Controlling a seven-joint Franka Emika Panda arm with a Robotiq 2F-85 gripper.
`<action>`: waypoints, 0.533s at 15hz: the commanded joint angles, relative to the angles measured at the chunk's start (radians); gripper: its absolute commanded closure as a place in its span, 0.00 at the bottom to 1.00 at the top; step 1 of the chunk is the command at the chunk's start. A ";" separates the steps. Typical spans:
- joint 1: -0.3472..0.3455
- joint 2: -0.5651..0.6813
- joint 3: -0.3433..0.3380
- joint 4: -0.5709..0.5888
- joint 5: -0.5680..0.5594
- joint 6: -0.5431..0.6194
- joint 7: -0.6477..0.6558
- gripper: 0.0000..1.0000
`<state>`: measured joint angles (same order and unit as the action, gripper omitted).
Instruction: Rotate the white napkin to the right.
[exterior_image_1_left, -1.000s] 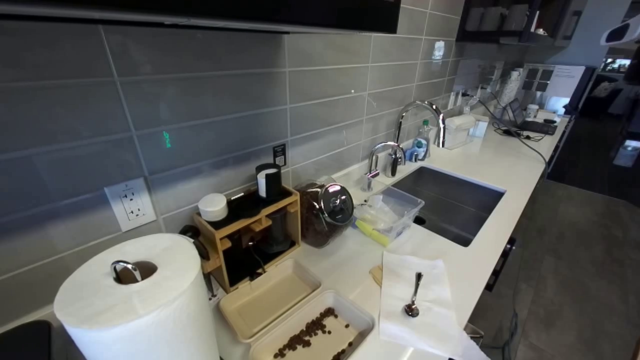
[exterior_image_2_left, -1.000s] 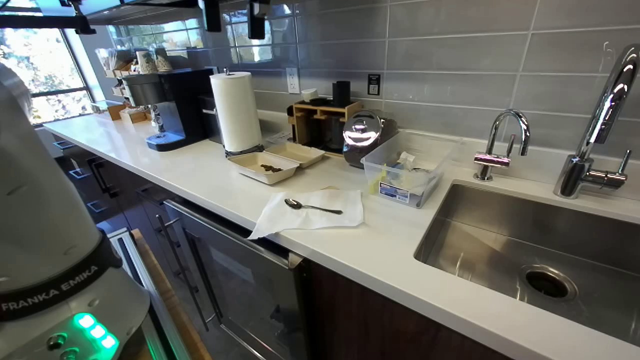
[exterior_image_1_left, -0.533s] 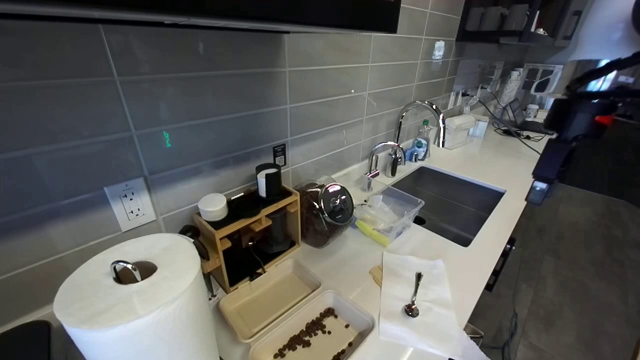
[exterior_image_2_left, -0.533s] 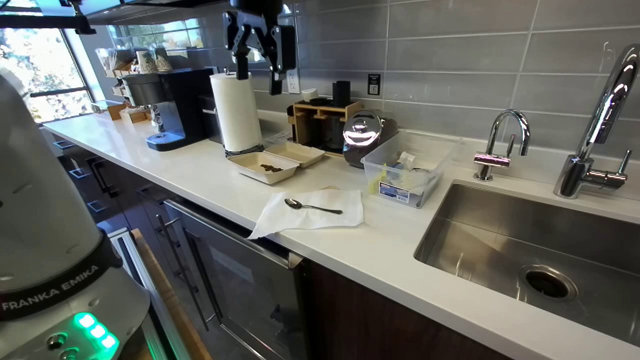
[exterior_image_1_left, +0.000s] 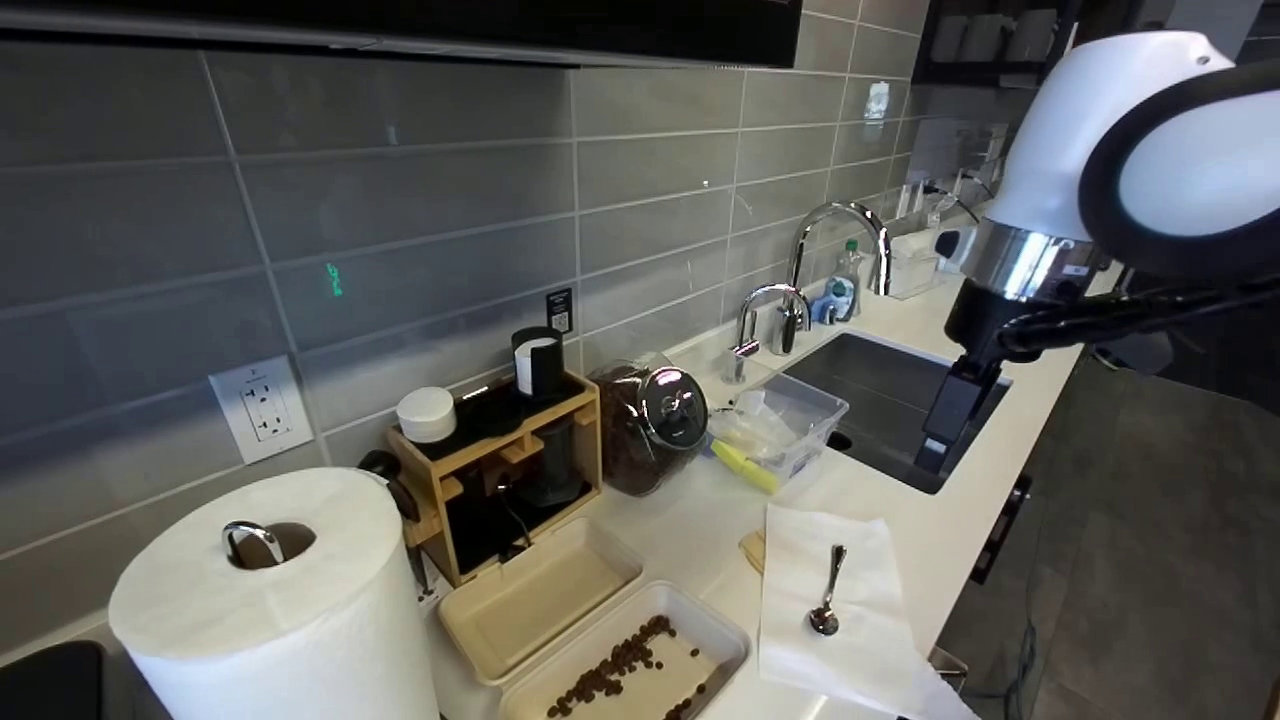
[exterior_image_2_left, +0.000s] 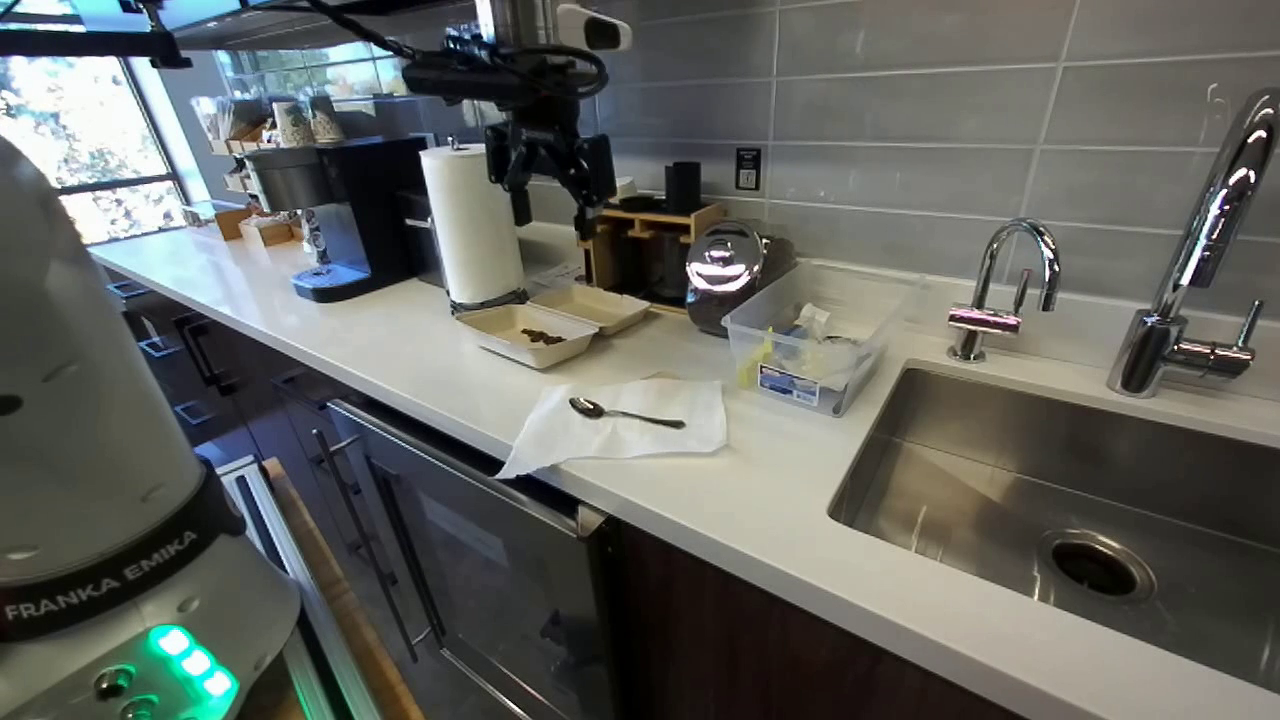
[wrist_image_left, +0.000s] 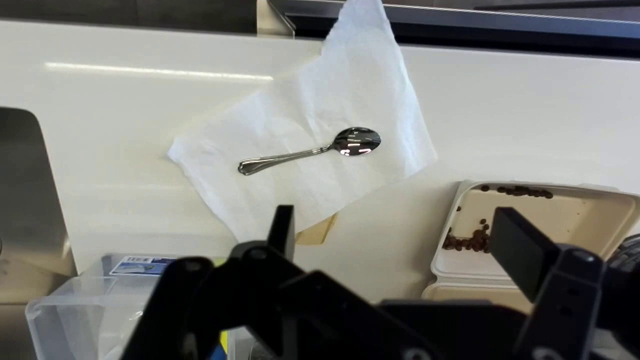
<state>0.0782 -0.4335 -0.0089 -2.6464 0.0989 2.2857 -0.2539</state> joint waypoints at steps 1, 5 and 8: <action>-0.005 0.146 0.031 0.013 -0.065 0.140 0.034 0.00; -0.014 0.306 0.036 0.032 -0.142 0.299 0.036 0.00; -0.009 0.296 0.028 0.012 -0.129 0.298 0.017 0.00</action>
<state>0.0720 -0.1351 0.0159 -2.6350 -0.0313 2.5865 -0.2370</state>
